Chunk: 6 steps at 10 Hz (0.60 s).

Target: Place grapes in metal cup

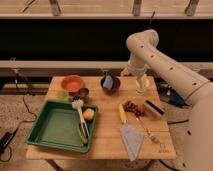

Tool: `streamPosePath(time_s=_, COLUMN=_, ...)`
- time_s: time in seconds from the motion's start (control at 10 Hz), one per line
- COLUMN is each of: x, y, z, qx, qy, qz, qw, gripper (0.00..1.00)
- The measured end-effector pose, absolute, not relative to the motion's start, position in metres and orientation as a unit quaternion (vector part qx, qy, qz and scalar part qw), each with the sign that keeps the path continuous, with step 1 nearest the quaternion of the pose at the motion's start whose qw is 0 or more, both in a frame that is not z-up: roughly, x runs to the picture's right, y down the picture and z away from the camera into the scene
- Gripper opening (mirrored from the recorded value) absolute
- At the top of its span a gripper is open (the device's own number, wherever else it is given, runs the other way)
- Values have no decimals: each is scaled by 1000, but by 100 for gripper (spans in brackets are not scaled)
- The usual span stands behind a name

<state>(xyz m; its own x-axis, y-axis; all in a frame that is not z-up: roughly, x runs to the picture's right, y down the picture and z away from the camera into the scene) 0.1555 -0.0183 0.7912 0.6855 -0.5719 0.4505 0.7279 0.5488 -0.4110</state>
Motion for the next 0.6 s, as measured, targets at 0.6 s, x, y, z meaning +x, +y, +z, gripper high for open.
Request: streamPosePath(time_s=0.6, x=142, y=71, z=815, qx=-385, qy=-182, qz=-313, qw=849, gripper=80)
